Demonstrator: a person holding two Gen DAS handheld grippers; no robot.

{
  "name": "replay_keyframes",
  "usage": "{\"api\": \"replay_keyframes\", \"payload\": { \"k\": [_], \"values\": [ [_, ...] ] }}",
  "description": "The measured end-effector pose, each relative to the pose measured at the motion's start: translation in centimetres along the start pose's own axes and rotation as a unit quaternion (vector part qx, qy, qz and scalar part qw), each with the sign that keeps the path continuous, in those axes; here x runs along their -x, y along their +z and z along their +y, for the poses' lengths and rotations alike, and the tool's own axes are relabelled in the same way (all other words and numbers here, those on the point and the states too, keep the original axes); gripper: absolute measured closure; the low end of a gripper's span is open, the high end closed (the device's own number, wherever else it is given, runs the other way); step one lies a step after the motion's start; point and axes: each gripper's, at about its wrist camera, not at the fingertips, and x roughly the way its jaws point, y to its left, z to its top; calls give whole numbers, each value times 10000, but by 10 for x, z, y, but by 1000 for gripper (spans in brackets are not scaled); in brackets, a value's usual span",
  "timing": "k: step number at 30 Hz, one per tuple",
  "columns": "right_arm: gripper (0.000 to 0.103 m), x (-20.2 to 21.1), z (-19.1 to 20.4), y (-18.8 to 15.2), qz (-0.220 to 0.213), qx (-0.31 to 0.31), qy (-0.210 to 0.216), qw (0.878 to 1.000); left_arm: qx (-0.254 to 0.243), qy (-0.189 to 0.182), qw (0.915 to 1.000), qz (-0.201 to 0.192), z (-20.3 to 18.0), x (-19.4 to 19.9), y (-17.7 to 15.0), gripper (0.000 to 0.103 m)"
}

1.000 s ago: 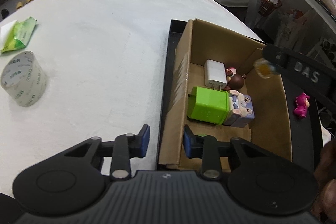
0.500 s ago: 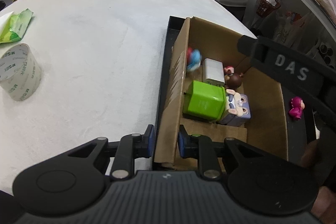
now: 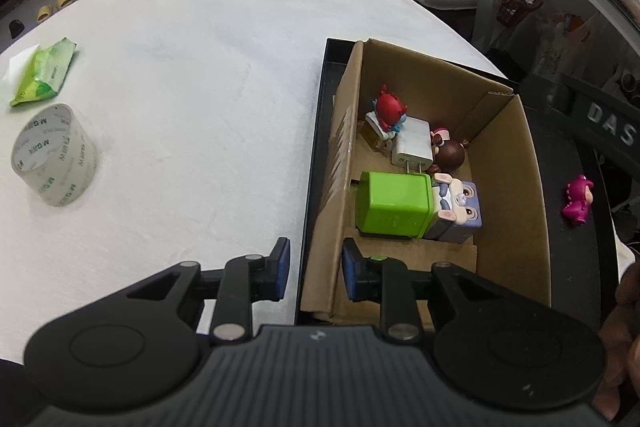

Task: Organize rigid objects
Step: 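Move the right gripper to the pink figurine and grasp it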

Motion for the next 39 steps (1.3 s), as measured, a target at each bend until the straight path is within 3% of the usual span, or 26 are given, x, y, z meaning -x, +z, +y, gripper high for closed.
{"api": "replay_keyframes", "payload": {
  "k": [13, 19, 27, 39],
  "values": [
    [40, -14, -48, 9, 508, 12, -351, 9981, -125, 421, 9990, 22, -19, 7, 14, 68],
    [26, -19, -76, 21, 545, -30, -583, 9968, -237, 669, 9975, -18, -34, 6, 20, 58],
    [12, -34, -112, 26, 636, -119, -1046, 9924, -380, 958, 9947, 43, -52, -7, 21, 54],
    [11, -75, -154, -1, 1262, -494, -1267, 9826, -278, 1459, 9889, 98, -70, -24, 26, 54]
  ]
}}
